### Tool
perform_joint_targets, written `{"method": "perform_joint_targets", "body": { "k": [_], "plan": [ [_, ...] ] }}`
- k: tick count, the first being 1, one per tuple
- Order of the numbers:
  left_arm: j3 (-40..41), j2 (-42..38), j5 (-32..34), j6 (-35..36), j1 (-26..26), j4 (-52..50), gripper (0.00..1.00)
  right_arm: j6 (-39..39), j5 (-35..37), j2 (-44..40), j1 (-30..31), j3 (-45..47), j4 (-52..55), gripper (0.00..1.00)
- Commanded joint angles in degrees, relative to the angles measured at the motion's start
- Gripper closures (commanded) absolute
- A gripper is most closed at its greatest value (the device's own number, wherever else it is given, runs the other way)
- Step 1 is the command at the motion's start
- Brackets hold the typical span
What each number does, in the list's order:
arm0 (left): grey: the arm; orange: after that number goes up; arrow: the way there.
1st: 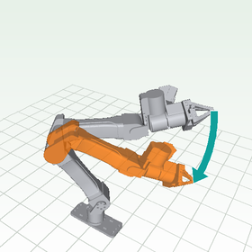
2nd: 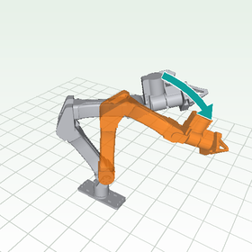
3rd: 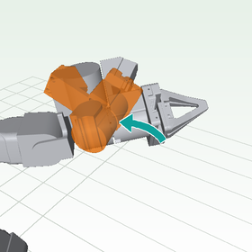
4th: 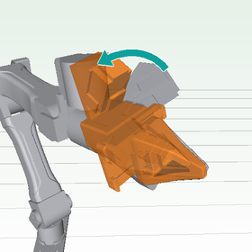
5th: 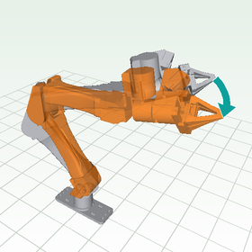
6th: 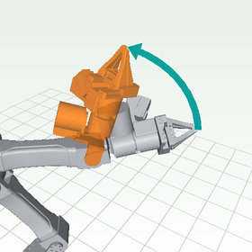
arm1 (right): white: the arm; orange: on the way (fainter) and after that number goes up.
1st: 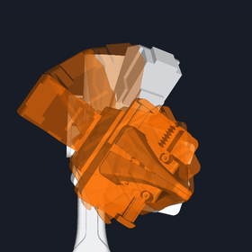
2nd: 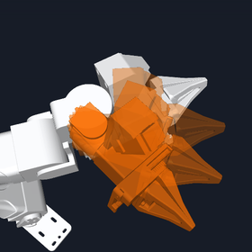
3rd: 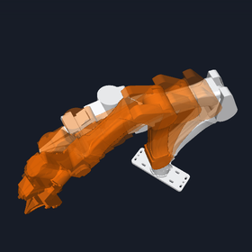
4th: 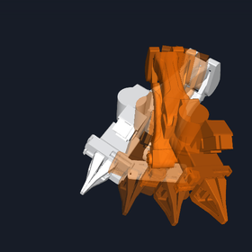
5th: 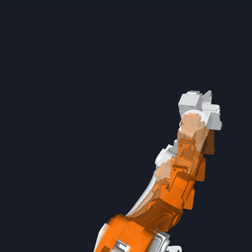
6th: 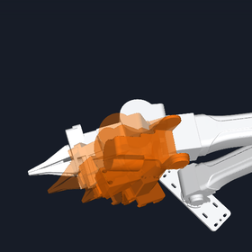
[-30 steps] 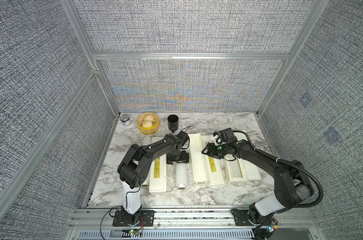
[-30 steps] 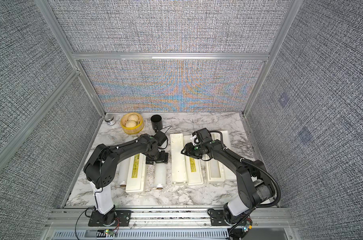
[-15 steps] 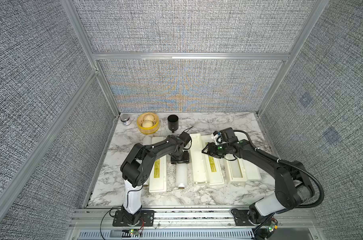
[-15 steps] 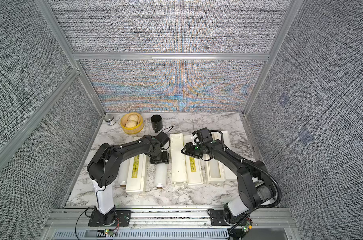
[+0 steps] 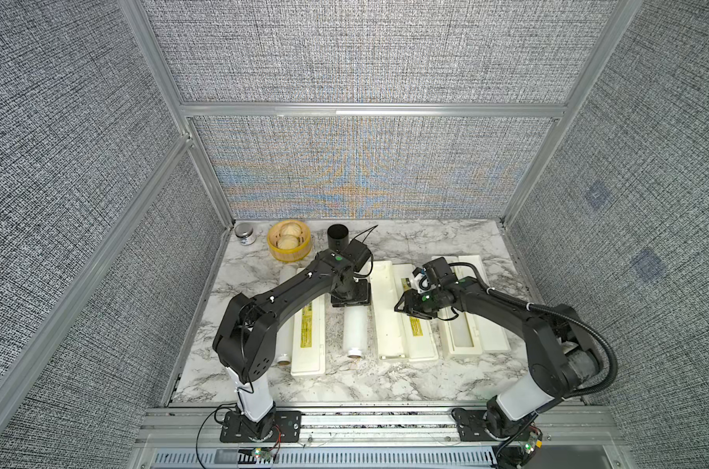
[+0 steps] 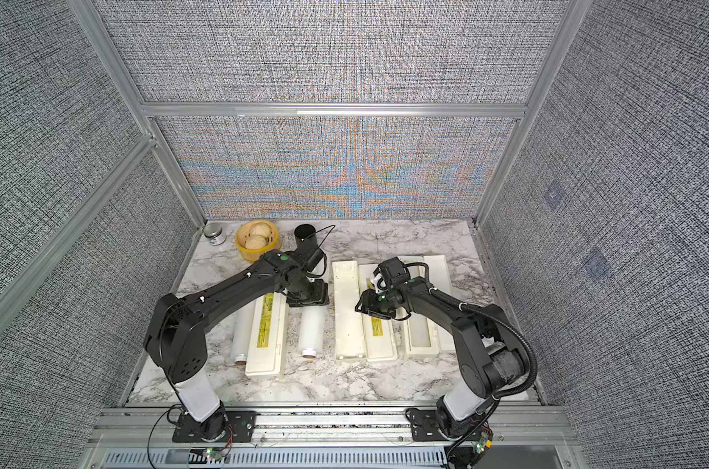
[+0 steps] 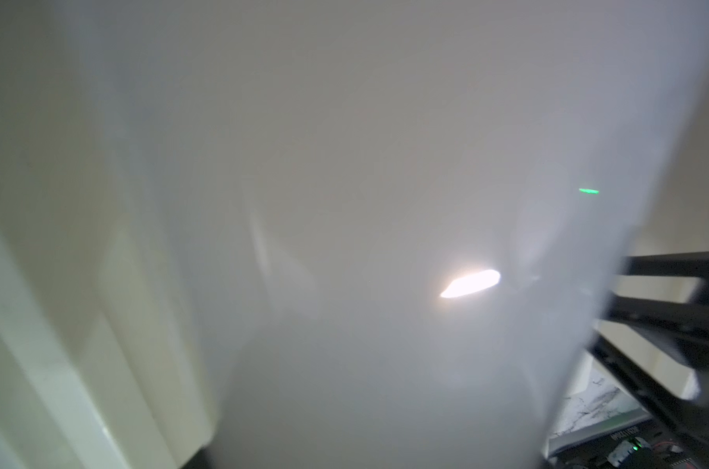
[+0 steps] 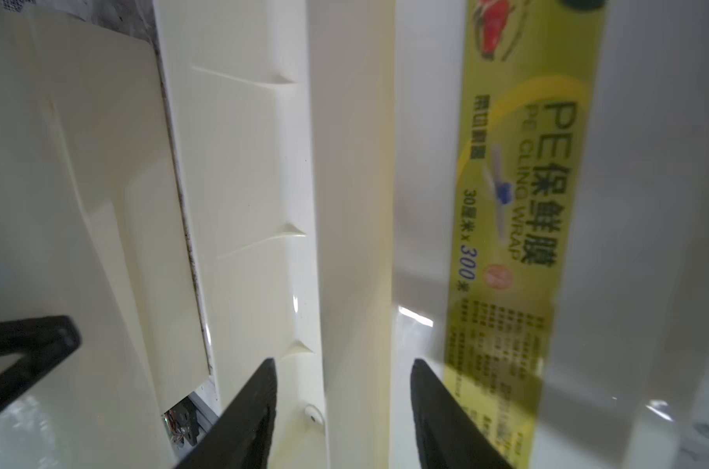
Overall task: Put plastic wrap rolls into dispensers
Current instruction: Adjust the plastic wrap cutting box at the center of the board.
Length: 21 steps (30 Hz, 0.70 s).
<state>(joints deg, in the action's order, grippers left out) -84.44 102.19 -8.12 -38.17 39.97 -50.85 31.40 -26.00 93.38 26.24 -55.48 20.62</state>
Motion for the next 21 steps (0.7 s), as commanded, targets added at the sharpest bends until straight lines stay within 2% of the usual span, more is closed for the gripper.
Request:
{"method": "perform_joint_targets", "body": {
  "k": [1,7,12,21],
  "plan": [
    [-1.64,-0.44,-1.89,-0.94,-0.06,2.52,0.42,0.44,-0.59,1.65,1.9,-0.57,-1.77,0.45],
    [-3.43,1.19,-3.17,-0.61,0.73,3.06,0.42,1.3,-0.54,1.73,4.03,-0.99,-1.99,0.45],
    [-5.14,2.41,-3.92,-0.78,1.48,3.65,0.42,0.34,0.73,-1.44,3.92,-2.79,1.23,0.44],
    [-11.31,7.16,-3.92,-4.32,5.3,4.32,0.42,-2.56,3.59,-10.09,-0.71,-1.82,7.41,0.44]
  ]
}}
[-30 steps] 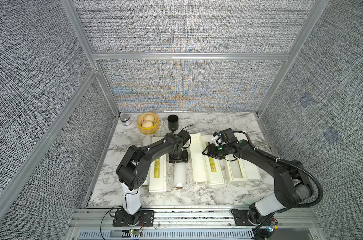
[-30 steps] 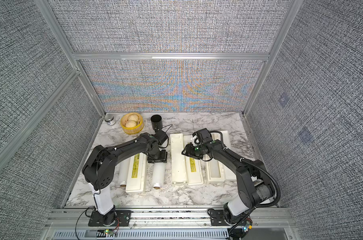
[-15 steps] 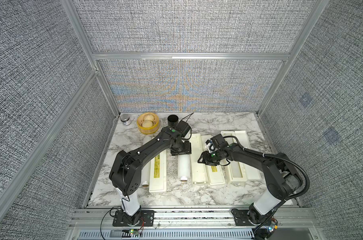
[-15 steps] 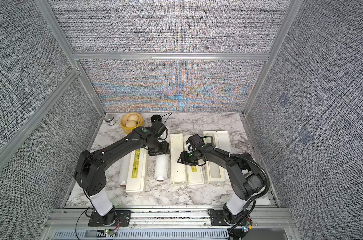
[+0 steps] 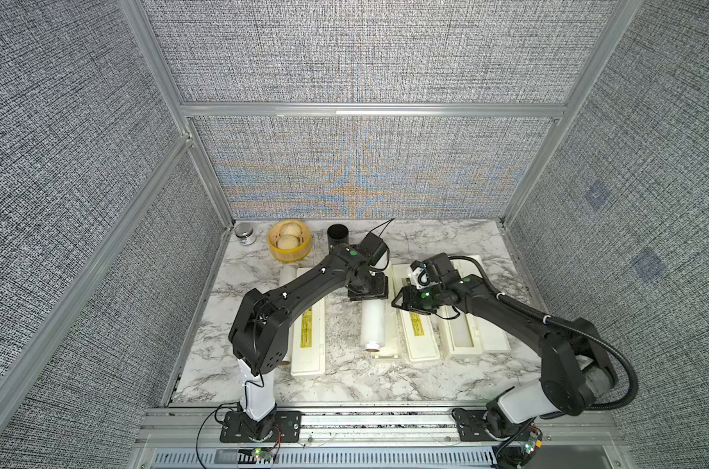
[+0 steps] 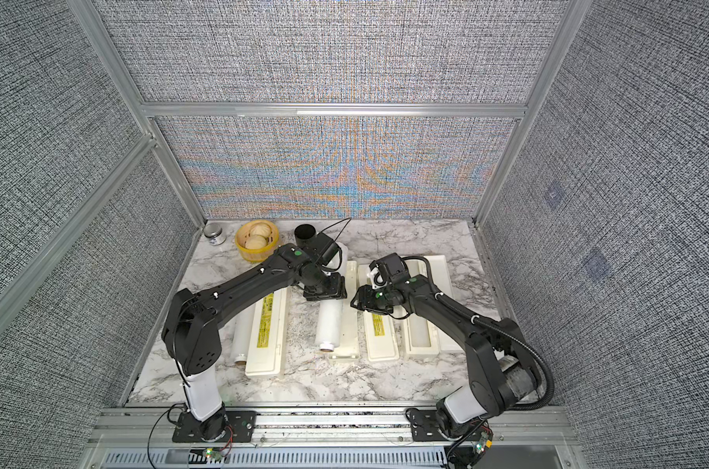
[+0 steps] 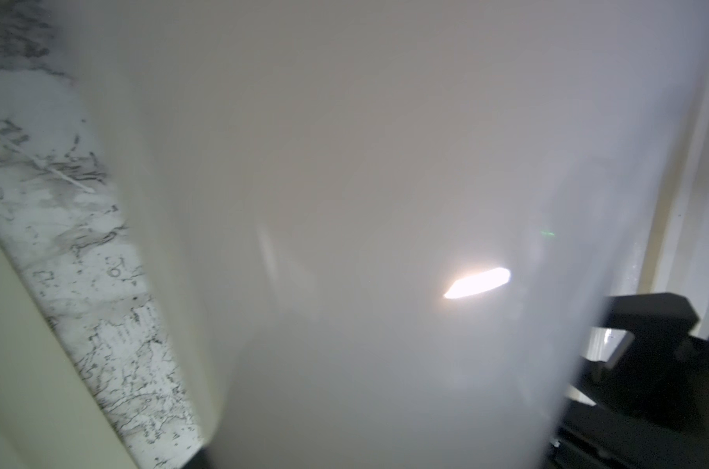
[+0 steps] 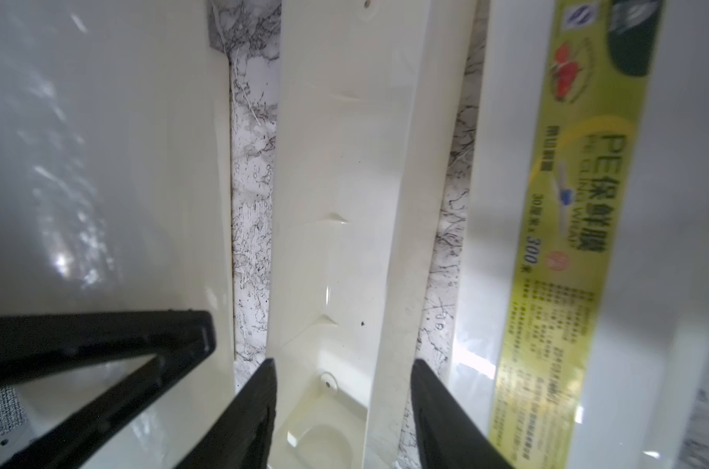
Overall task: Put plastic wrap rolls into dispensers
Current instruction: Place the plastic wrap into the plastic wrap cutting box.
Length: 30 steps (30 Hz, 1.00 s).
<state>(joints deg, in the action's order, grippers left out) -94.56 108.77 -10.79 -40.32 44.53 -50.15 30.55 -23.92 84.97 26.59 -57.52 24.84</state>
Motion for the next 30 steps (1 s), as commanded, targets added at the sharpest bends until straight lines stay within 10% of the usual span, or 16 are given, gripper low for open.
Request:
{"method": "perform_joint_targets", "body": {
  "k": [1,30],
  "plan": [
    [-1.36,1.02,-1.11,-2.72,1.15,3.81,0.42,-1.91,1.42,-2.34,-1.74,2.15,3.49,0.44],
    [-4.97,6.97,2.95,-3.24,3.45,4.22,0.42,-2.84,-0.95,-7.5,-4.54,8.65,2.93,0.44]
  ]
}}
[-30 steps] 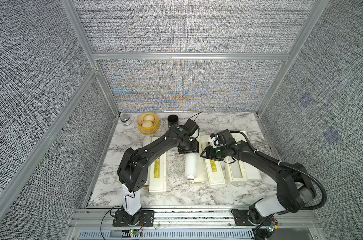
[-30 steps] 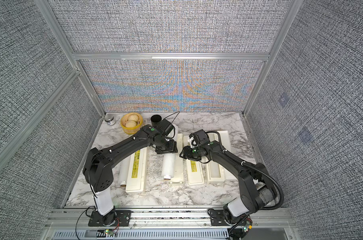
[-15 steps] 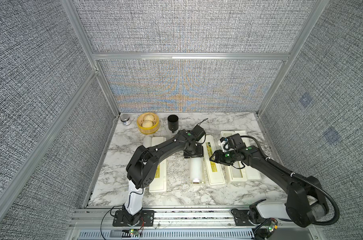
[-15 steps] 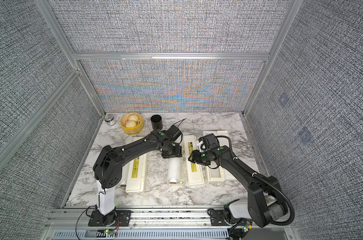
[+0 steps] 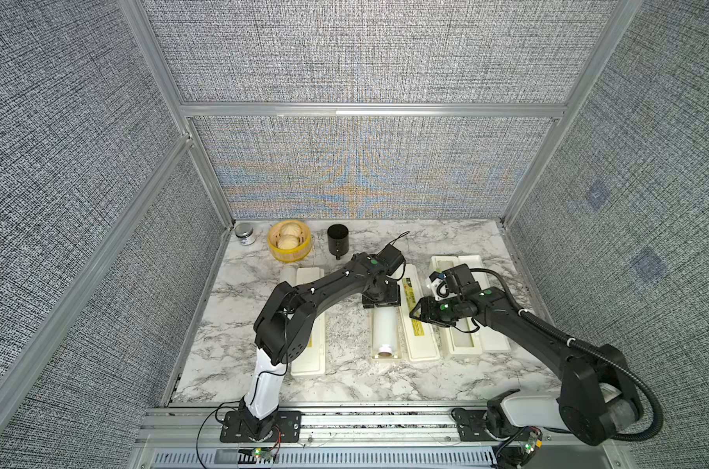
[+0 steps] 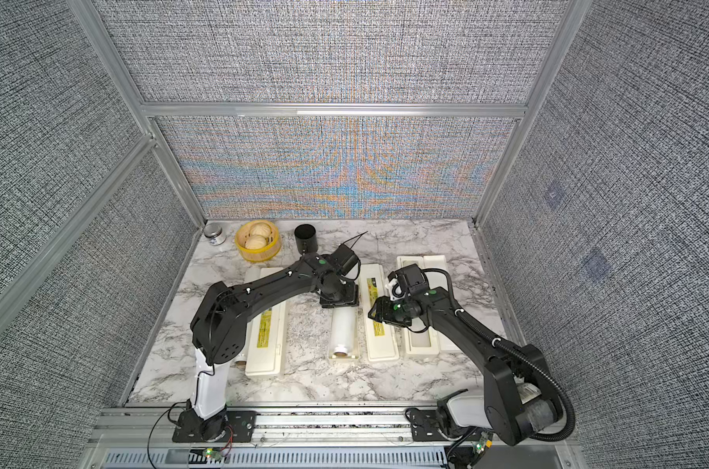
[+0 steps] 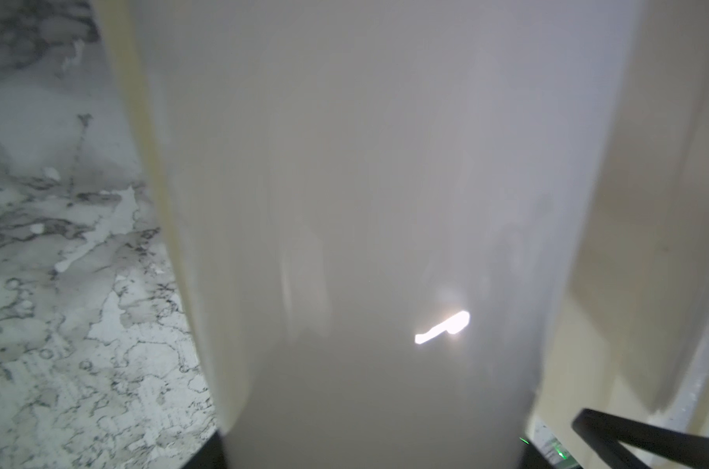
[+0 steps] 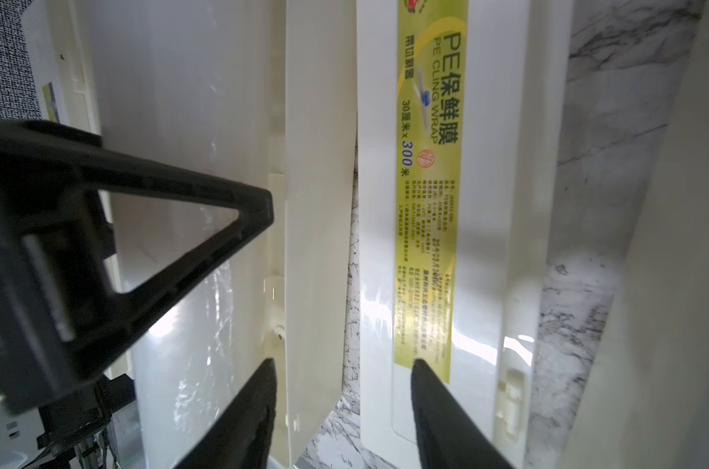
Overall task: Put plastic wrap rolls into dispensers
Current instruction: Place the plastic wrap into the plastic wrap cutting box.
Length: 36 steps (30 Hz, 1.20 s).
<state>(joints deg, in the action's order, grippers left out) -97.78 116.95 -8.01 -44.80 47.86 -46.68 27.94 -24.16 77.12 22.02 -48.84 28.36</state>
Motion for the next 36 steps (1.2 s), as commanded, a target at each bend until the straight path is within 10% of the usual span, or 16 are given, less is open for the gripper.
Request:
{"method": "perform_joint_targets", "body": {
  "k": [1,36],
  "plan": [
    [-2.06,-1.2,0.39,1.46,0.13,0.43,0.42,-0.26,-0.82,0.45,0.02,-0.03,-0.73,0.44],
    [7.26,-1.69,3.31,1.04,0.49,2.74,0.44,0.18,-1.63,3.04,-0.2,0.86,-2.87,0.44]
  ]
}}
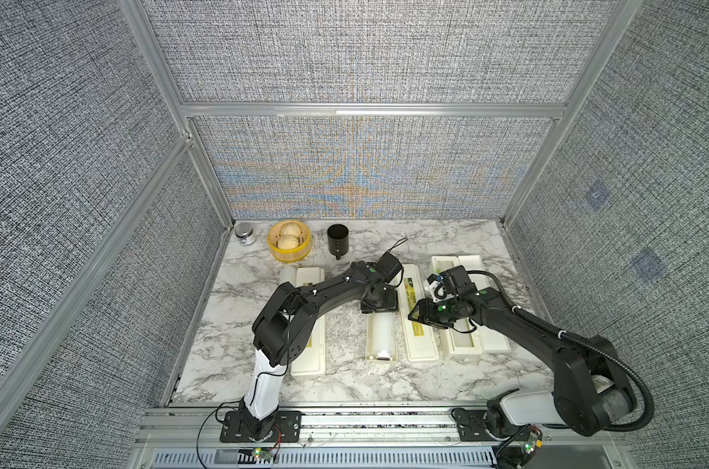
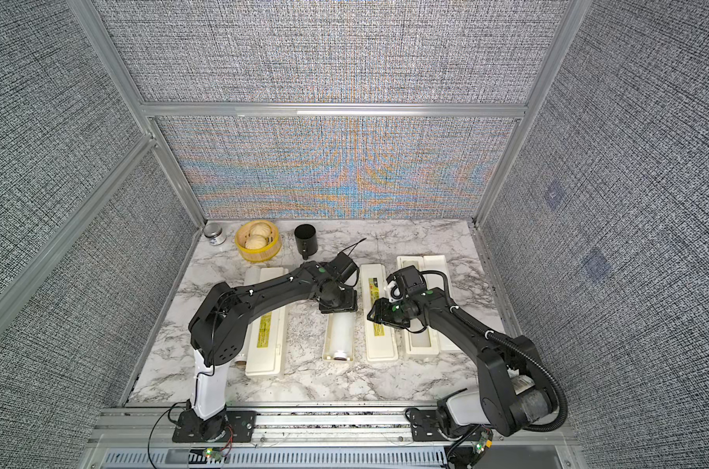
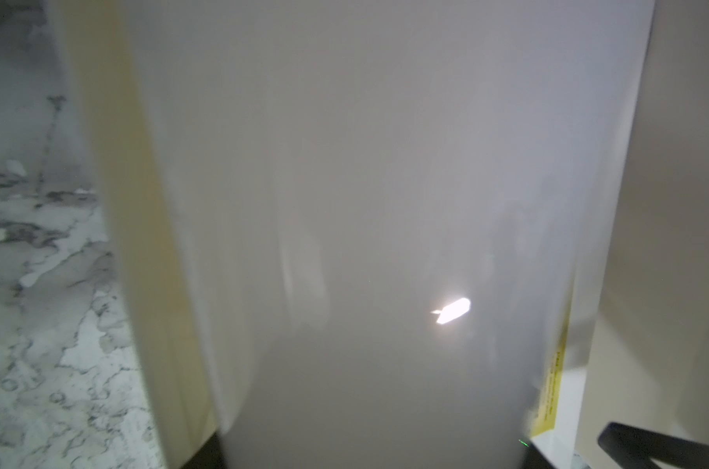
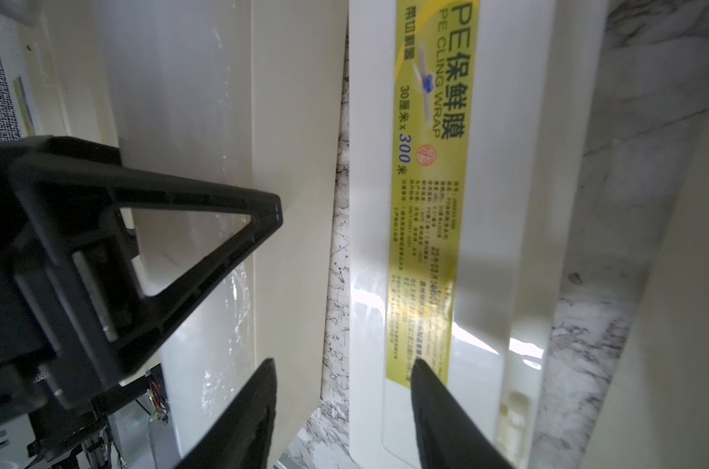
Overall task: Put plastic wrap rolls into dispensers
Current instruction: Place the plastic wrap into the plastic wrap cutting box.
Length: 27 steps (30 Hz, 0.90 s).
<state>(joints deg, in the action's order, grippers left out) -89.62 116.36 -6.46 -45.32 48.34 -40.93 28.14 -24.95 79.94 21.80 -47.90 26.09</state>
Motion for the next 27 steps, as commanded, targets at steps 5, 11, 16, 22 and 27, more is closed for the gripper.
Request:
{"method": "perform_joint_targets", "body": {
  "k": [5,11,16,22,27],
  "plan": [
    [-4.01,-0.34,3.44,4.07,0.09,-6.3,0.47,0.08,-1.06,0.69,0.07,-0.01,-0.9,0.44],
    [-2.34,0.01,3.79,3.47,0.26,-6.15,0.48,0.09,-0.8,0.91,0.0,0.17,-0.93,0.44],
    [0.0,0.05,3.26,2.25,0.26,-3.97,0.47,0.07,-0.89,1.63,0.06,0.17,-1.04,0.44],
    [1.37,0.55,4.02,2.25,0.27,-3.86,0.46,0.01,-0.72,1.84,0.02,0.22,-1.04,0.44],
    [1.15,1.15,5.85,2.51,0.23,-5.65,0.41,-0.07,-0.54,1.88,0.06,0.44,-0.95,0.44]
  ]
}}
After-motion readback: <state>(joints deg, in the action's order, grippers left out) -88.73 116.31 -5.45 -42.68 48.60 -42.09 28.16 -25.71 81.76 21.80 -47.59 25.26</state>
